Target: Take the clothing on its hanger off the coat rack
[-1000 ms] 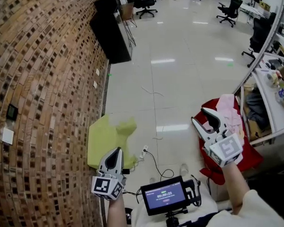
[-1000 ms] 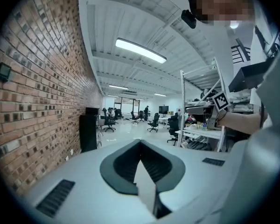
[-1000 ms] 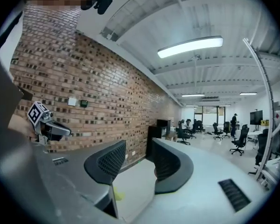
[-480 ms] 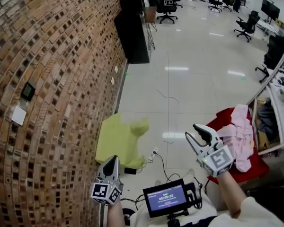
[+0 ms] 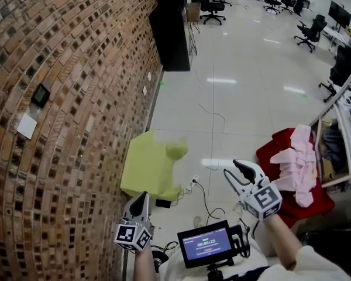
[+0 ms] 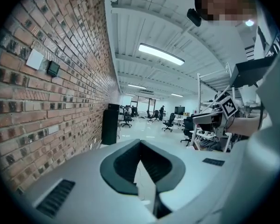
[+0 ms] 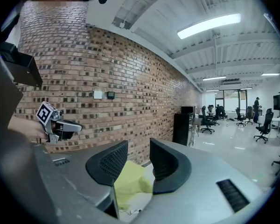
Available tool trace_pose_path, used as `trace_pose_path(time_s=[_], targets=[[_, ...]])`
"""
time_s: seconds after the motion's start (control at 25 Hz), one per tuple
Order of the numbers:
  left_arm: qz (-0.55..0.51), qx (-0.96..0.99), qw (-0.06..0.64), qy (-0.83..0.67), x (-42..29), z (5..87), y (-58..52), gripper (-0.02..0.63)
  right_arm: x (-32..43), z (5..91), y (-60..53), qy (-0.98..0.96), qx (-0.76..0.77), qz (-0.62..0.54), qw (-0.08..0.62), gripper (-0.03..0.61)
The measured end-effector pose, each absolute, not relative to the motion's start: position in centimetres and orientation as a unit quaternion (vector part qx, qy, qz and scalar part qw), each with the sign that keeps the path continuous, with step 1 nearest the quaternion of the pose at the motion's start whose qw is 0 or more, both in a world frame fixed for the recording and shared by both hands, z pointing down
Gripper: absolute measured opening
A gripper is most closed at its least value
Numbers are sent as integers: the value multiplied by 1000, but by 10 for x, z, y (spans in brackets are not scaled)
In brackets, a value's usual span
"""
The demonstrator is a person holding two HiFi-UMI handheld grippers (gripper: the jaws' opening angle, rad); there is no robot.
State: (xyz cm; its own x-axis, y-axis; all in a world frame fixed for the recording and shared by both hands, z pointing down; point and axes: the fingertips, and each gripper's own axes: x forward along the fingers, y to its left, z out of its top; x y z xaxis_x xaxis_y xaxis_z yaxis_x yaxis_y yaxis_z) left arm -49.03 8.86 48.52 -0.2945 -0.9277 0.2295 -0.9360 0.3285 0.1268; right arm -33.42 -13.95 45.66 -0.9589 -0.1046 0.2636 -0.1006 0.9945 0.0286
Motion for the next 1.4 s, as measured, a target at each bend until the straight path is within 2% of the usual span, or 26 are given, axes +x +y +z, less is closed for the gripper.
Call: trace_pose_path(time_s=[0.56,0.76,0.84,1.4], targets=[[21,591,173,-788,-467,521,109,6,-349,520,-84,-979,3,45,197,152],[39,610,178,-771,-459,523,97,6,-356,519,-82,-979,-2,47,198,152],[42,615,179,-767,-457,524,93,6,-355,519,-84,-979,0,48,198,127],[47,624,183,-758,-454,528,90,6,-358,521,-81,-980,-3,52,194,127]])
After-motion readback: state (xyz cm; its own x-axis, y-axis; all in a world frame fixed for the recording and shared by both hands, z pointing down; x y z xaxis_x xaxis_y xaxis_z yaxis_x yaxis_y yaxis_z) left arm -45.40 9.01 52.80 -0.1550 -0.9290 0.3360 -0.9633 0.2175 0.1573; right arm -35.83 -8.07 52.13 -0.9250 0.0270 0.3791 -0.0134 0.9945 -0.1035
